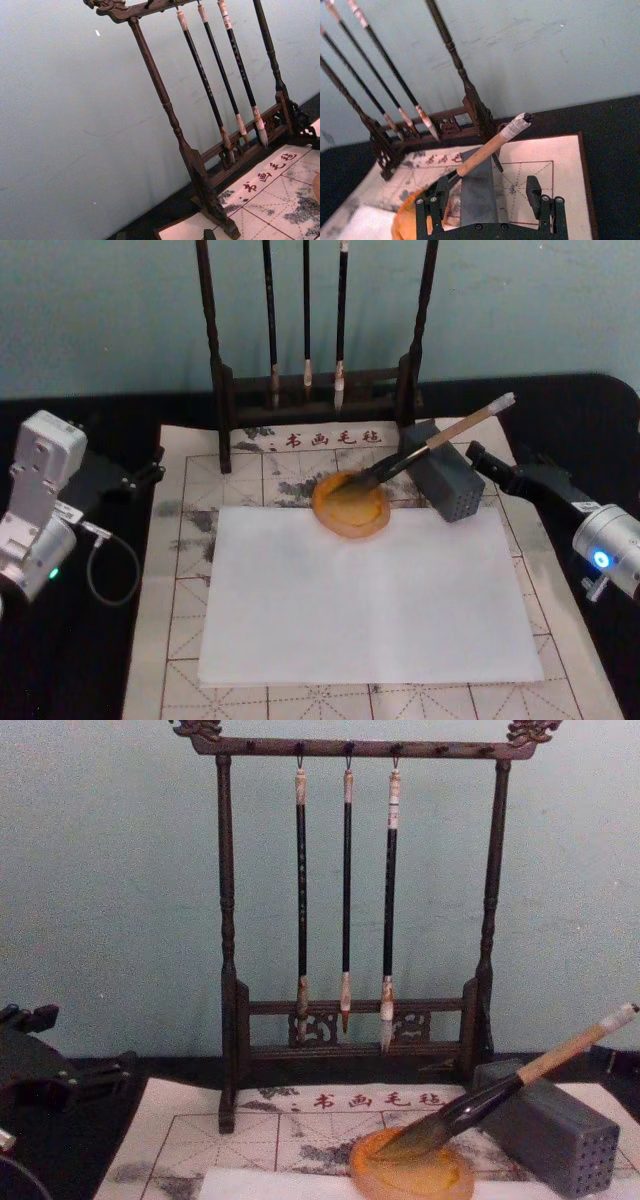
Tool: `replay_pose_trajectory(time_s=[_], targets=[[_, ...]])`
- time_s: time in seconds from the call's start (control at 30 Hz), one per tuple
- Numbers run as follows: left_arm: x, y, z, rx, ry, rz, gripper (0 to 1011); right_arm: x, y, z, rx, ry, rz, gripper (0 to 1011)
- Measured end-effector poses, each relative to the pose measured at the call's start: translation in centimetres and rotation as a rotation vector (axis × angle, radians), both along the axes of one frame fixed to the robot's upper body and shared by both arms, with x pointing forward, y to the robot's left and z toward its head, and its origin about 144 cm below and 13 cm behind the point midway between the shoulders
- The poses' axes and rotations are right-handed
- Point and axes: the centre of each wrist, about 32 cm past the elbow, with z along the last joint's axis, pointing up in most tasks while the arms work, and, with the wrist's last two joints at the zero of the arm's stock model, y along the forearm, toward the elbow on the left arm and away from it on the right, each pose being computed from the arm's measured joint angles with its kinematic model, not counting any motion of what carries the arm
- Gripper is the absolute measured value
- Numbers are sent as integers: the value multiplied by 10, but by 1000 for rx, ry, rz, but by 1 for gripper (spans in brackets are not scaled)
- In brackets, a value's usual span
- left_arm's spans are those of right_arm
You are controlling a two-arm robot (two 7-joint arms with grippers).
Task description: Pick up the brush from the inkstone, write on the paper, then place the brush back to its original position.
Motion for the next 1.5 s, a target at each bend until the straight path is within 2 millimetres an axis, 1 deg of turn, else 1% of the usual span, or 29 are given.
replay_pose_trajectory(time_s=[0.1, 0.37, 1.5], targets=[[0, 0, 0, 0, 0, 0, 1001, 3, 1, 1, 79, 31, -18, 1000], [0, 0, 0, 0, 0, 0, 1001, 11, 7, 1, 191, 85, -53, 1000], [0, 0, 0, 0, 0, 0, 1001, 40, 24, -3, 420, 167, -111, 1000]])
